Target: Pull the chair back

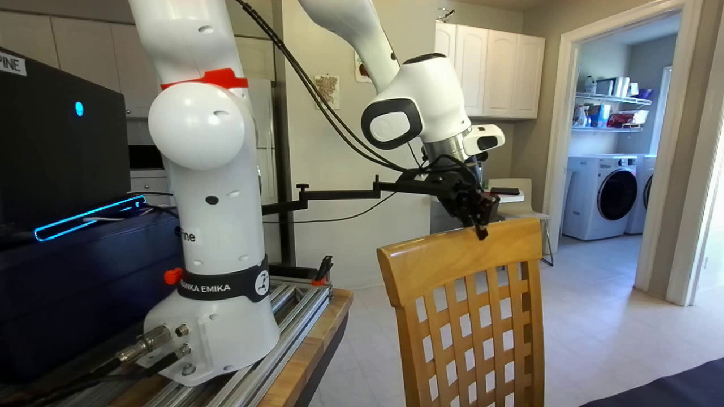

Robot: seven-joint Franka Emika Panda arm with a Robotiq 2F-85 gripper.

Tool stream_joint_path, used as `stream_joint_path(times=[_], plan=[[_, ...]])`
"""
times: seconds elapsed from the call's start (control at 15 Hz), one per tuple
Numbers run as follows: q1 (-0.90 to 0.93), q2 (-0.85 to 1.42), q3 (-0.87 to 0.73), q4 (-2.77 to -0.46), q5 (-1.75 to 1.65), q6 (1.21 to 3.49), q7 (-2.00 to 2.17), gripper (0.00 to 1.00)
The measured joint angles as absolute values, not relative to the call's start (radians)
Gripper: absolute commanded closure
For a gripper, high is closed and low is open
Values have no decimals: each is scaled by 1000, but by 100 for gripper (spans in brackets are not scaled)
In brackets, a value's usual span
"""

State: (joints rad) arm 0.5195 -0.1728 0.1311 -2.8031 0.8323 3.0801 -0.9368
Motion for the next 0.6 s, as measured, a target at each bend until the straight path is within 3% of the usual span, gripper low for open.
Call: stream_joint_path(times=[0.6], plan=[[559,-172,131,-2806,917,3100,-983,93]])
